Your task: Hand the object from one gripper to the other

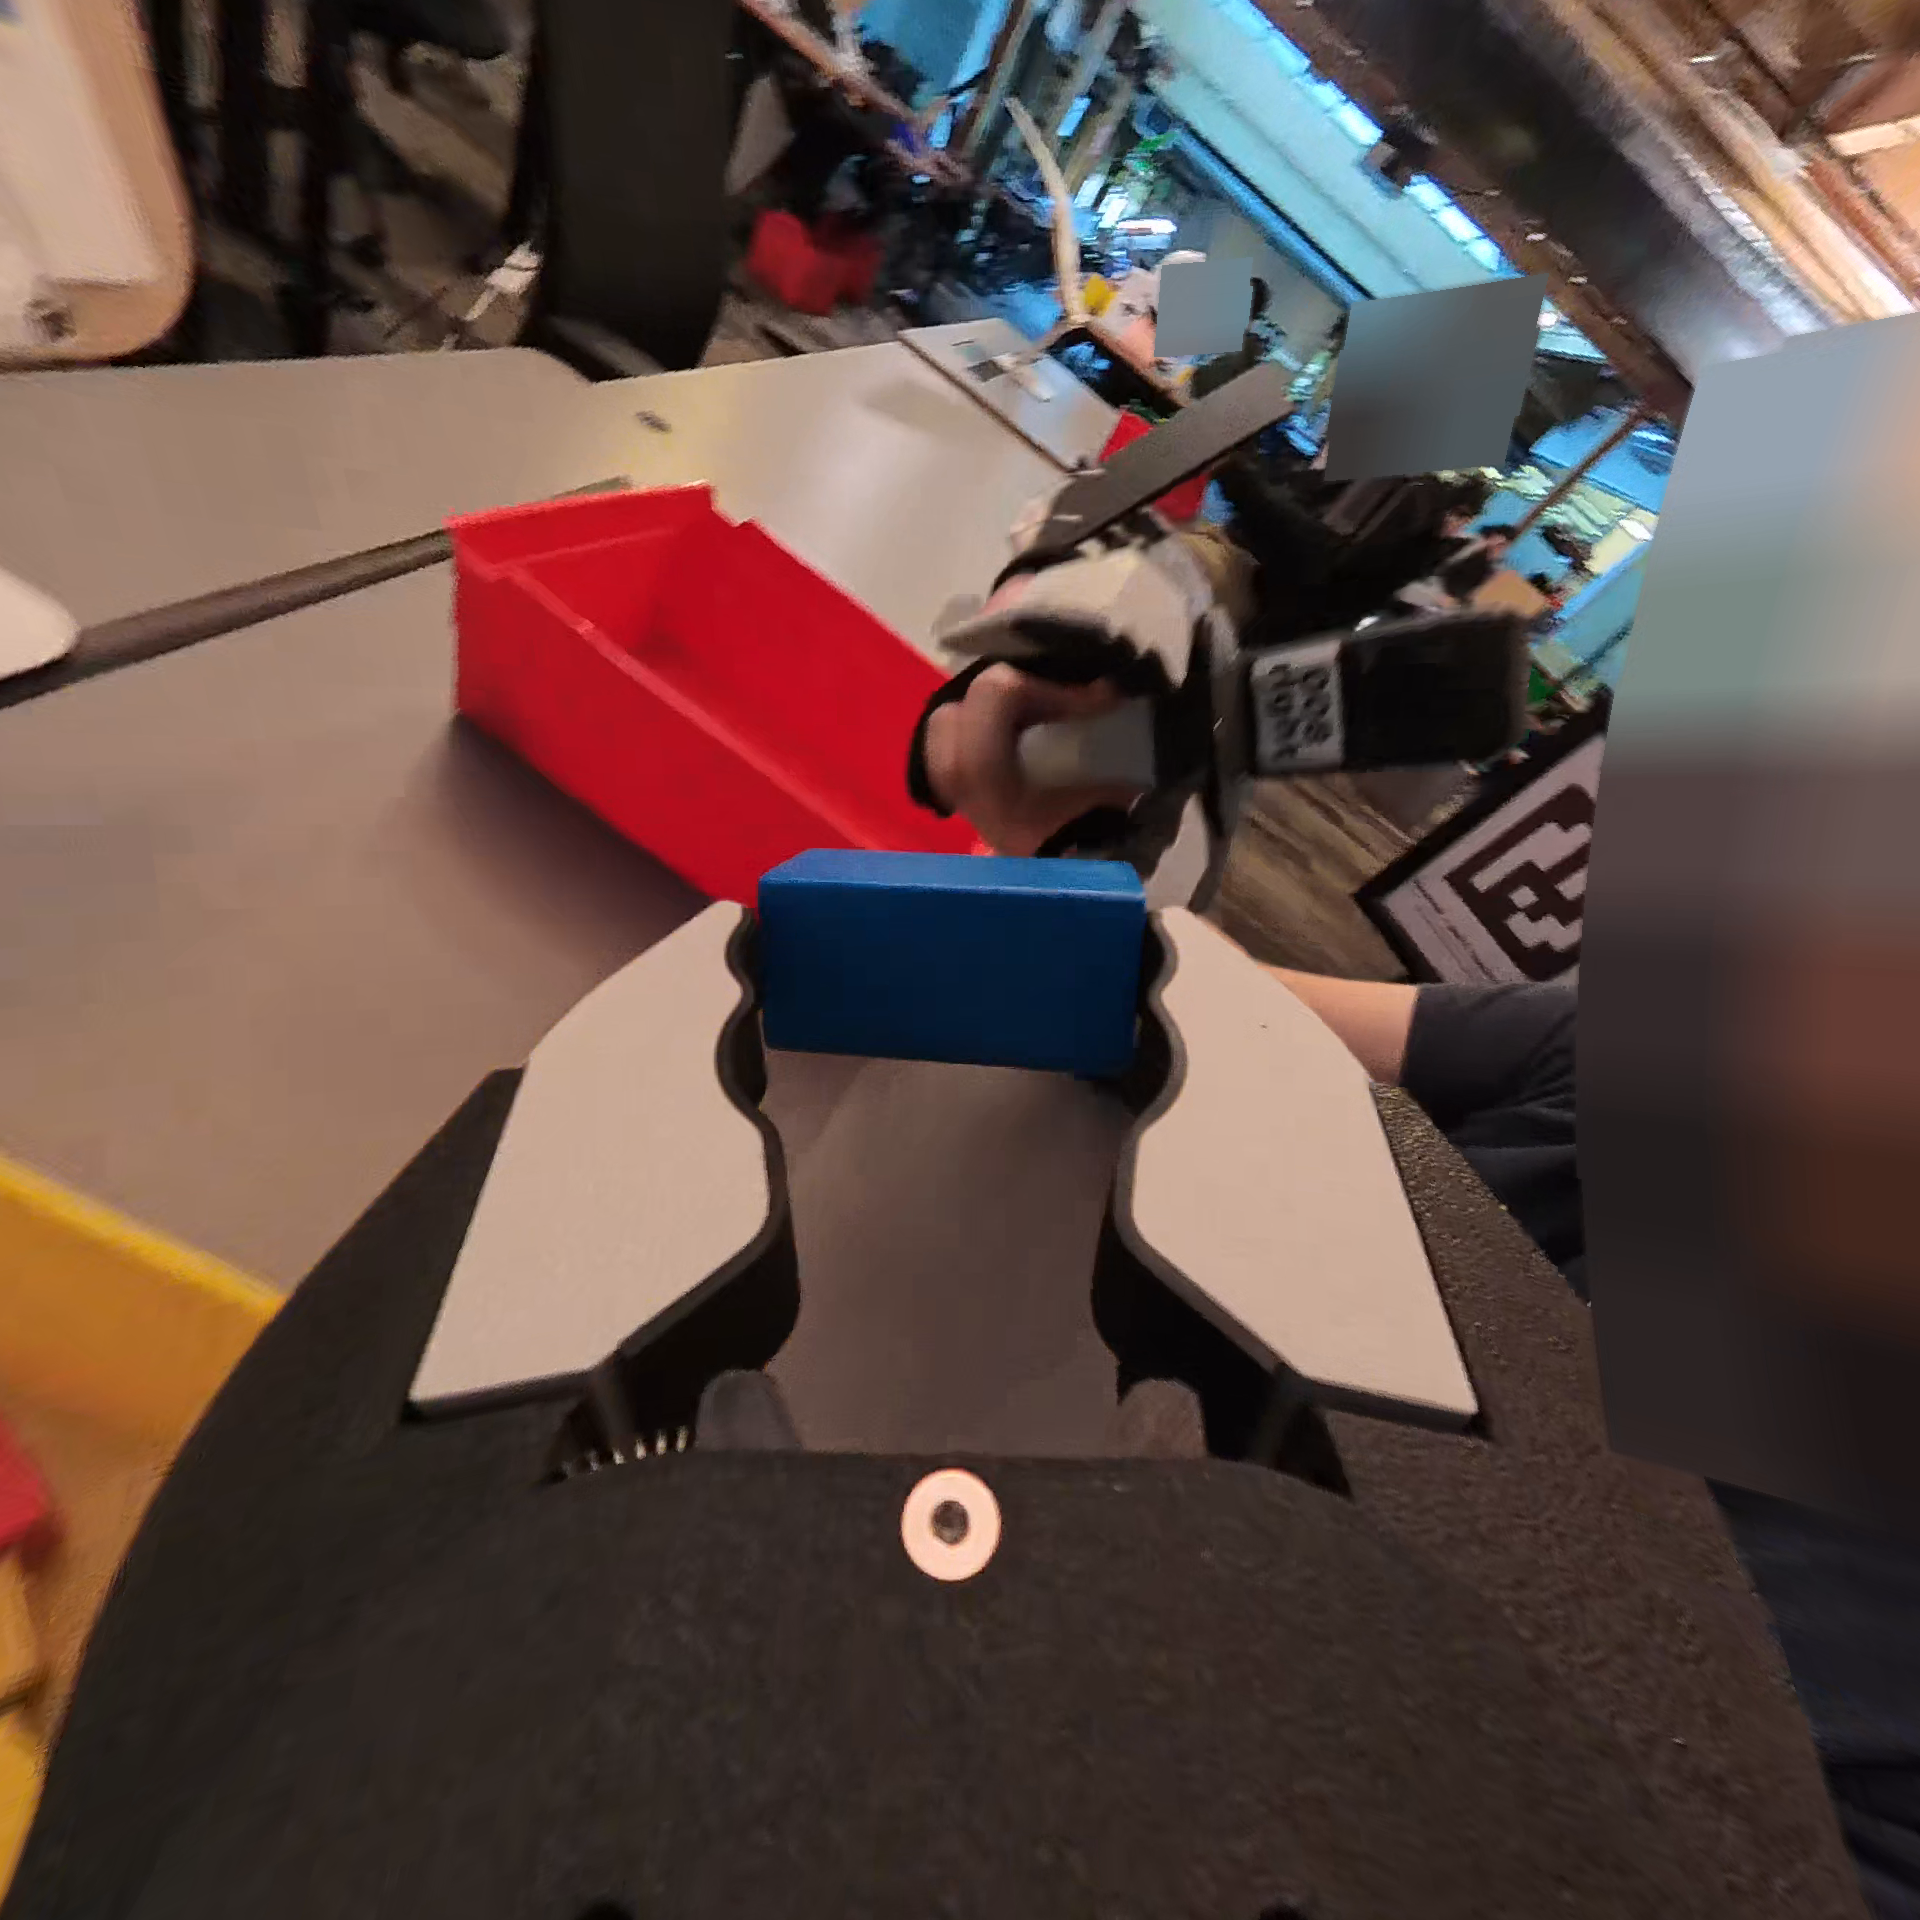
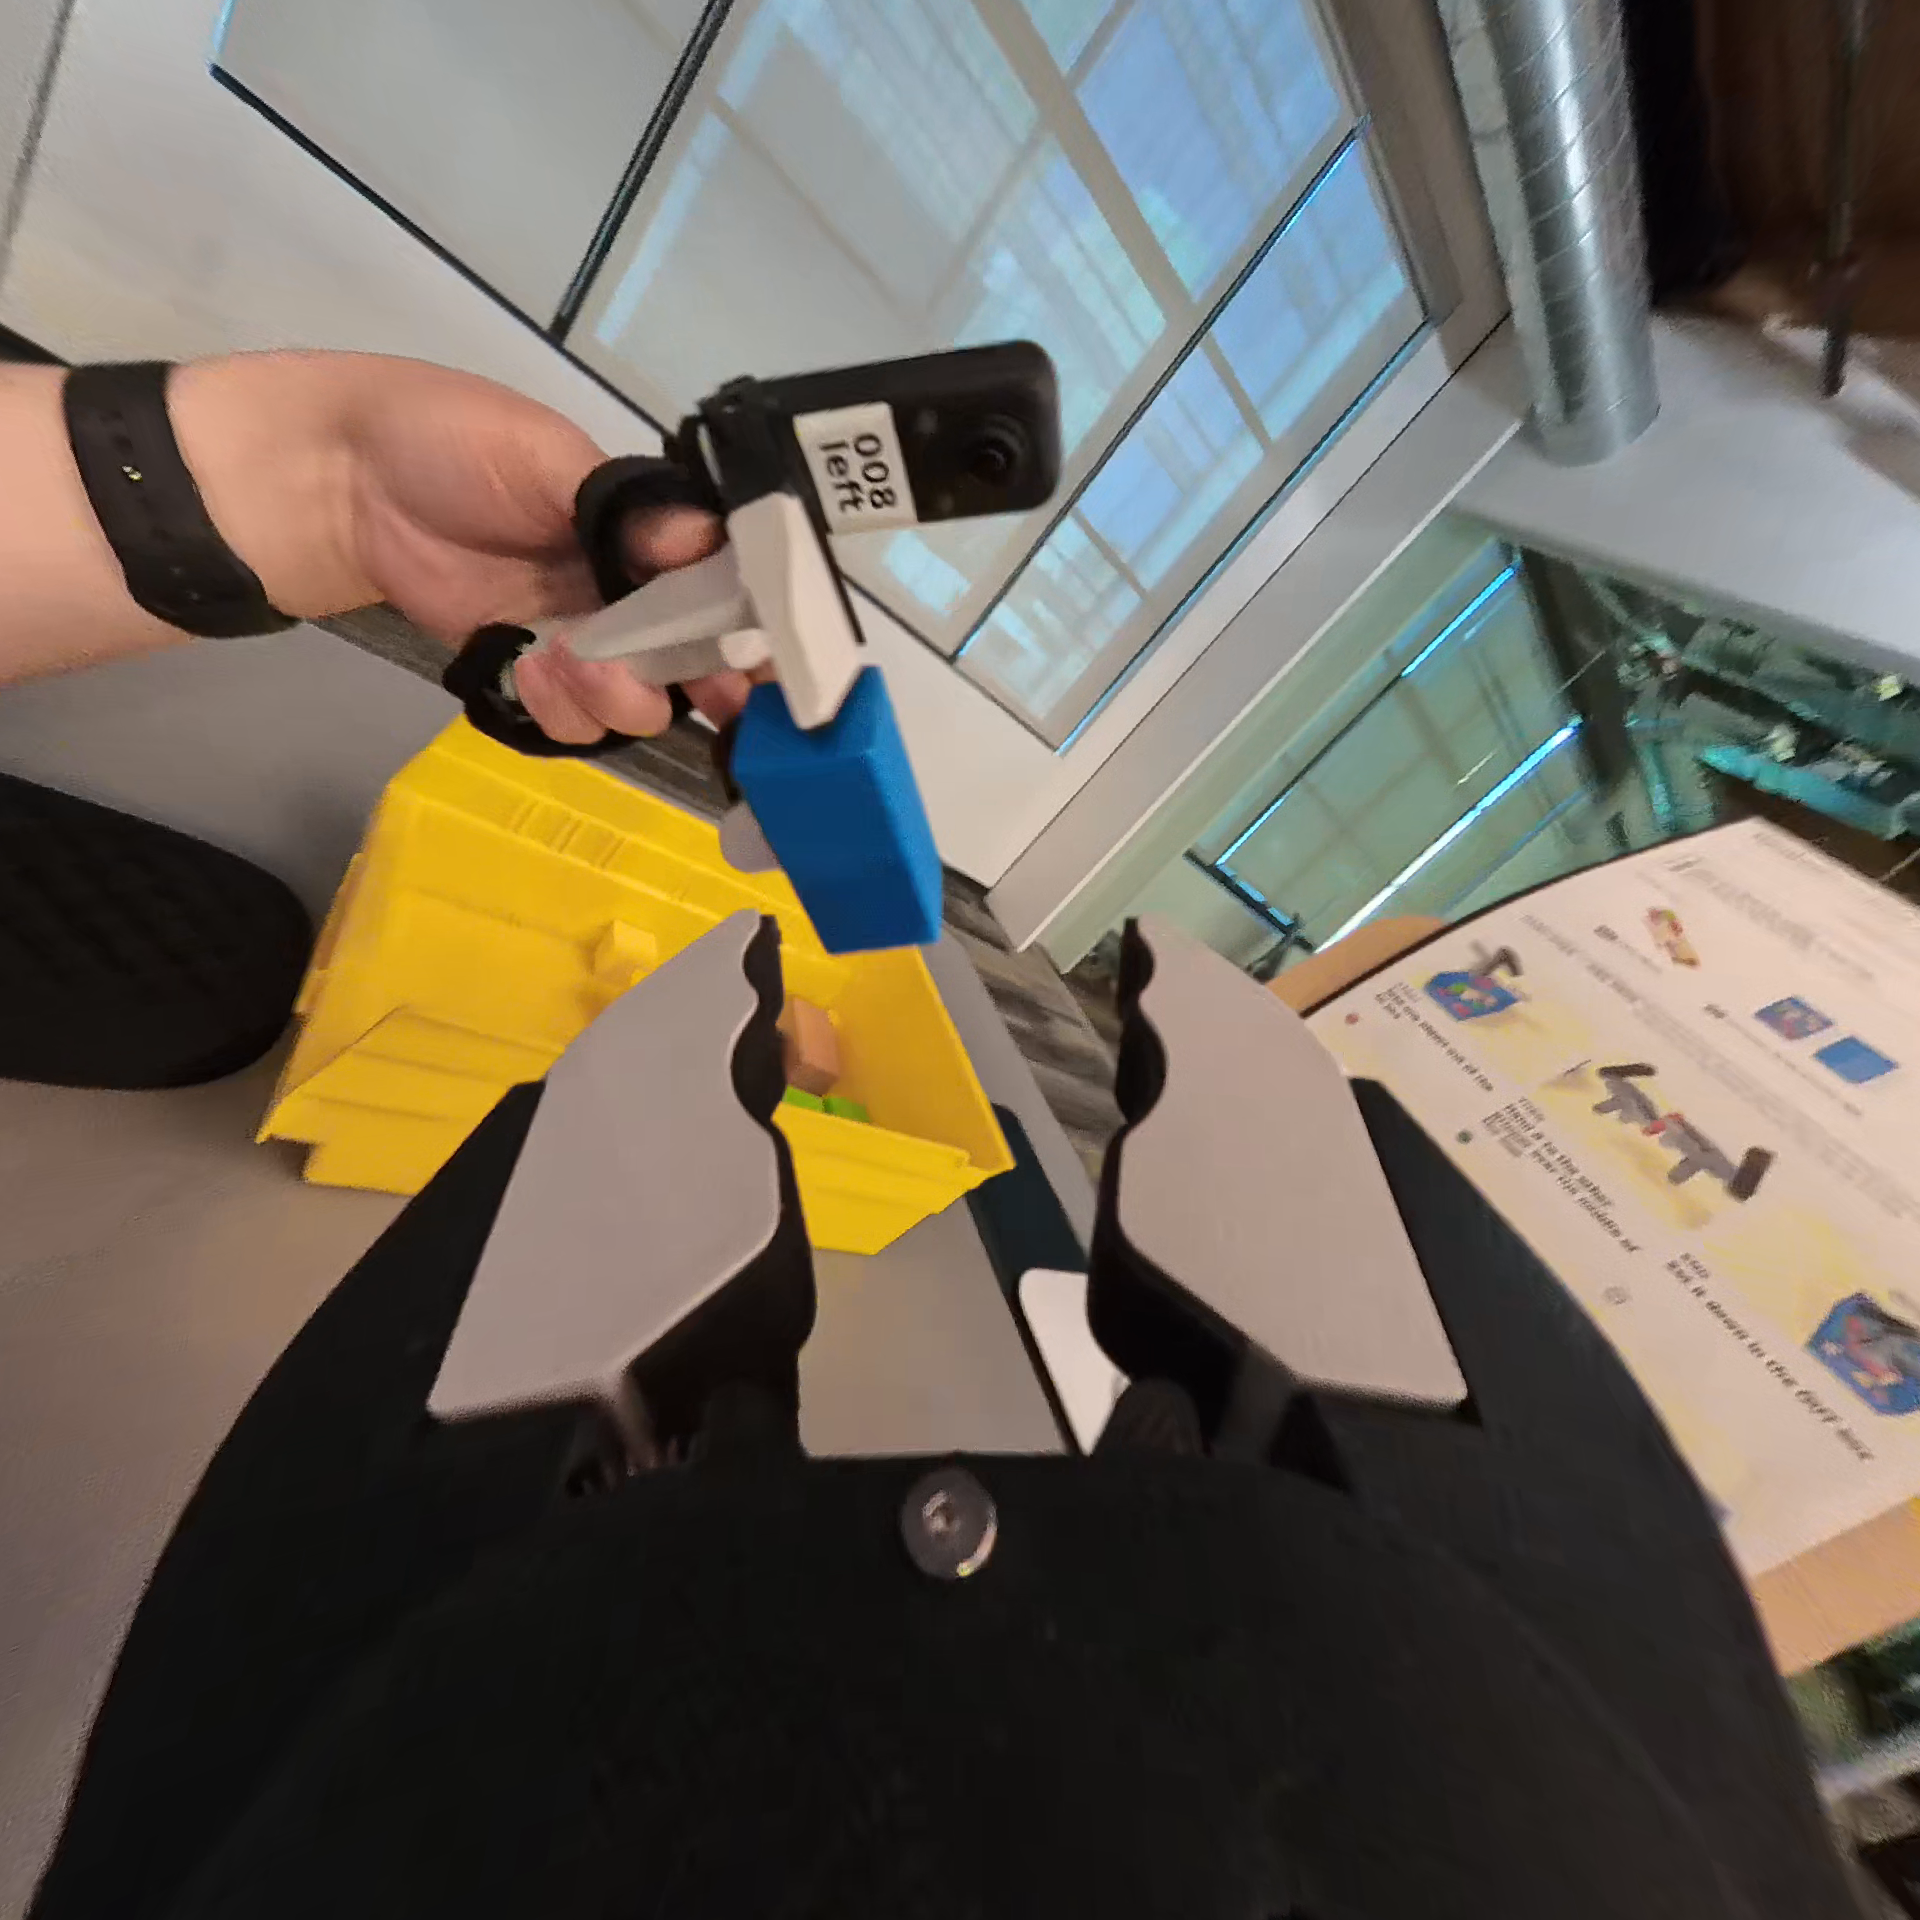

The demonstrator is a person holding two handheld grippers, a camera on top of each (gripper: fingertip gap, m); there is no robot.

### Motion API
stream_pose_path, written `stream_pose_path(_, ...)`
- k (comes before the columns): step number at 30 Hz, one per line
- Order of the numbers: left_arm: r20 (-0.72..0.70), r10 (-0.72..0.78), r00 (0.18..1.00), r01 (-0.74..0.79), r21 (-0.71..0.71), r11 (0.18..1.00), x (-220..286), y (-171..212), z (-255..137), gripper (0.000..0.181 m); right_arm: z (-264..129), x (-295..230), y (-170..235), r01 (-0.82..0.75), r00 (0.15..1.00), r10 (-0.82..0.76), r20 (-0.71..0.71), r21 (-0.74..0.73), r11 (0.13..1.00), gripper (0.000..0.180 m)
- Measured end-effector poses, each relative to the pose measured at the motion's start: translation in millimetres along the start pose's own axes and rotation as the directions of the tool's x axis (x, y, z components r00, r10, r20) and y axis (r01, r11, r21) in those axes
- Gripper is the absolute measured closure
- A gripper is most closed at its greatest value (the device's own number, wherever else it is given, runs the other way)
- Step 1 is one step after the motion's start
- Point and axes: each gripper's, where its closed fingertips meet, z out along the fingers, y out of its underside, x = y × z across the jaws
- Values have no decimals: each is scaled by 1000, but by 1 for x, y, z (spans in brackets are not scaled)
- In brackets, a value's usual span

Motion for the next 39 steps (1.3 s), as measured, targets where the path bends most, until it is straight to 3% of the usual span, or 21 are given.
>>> stream_pose_path(5, -182, 31, 983, -38, -37, 999, 28, -17, 35, 112, 6, -1, -4, 164, 981, -168, -100, -51, 985, 120)
stream_pose_path(8, -192, 49, 980, -67, -87, 994, 22, -12, 52, 112, 3, 4, -3, 169, 976, -176, -130, -69, 983, 144)
stream_pose_path(10, -221, 12, 975, -32, -89, 996, 19, -12, 55, 112, 2, 5, 2, 162, 979, -171, -109, -83, 983, 144)
stream_pose_path(13, -197, 37, 980, -58, -103, 993, 9, -13, 59, 112, 0, 9, 15, 171, 981, -183, -62, -163, 972, 144)
stream_pose_path(17, -70, 202, 977, -204, -21, 979, -3, -41, 47, 126, -26, 44, 47, 120, 988, -145, -47, -350, 929, 144)
stream_pose_path(19, -5, 297, 955, -296, 85, 951, -4, -54, 33, 127, -57, 72, 90, 7, 996, -54, -77, -512, 859, 144)
stream_pose_path(22, 36, 399, 916, -397, 207, 894, 0, -59, 15, 133, -119, 97, 176, -164, 984, 61, -166, -735, 658, 144)
stream_pose_path(25, 38, 414, 910, -412, 205, 888, 1, -57, 3, 143, -175, 92, 244, -171, 985, 64, -158, -904, 392, 144)
stream_pose_path(27, 56, 421, 905, -424, 187, 886, 1, -57, -2, 144, -195, 84, 267, -153, 987, 87, -134, -950, 272, 144)
stream_pose_path(31, 108, 456, 883, -468, 156, 870, -1, -58, -9, 145, -208, 79, 297, -109, 984, 160, -81, -978, 175, 144)
stream_pose_path(35, 92, 459, 884, -468, 140, 873, 1, -55, -10, 145, -236, 88, 324, 42, 986, 164, 39, -999, -15, 144)
stream_pose_path(39, 126, 475, 871, -487, 92, 868, -3, -51, -13, 145, -243, 90, 342, 95, 975, 211, 75, -992, -85, 144)
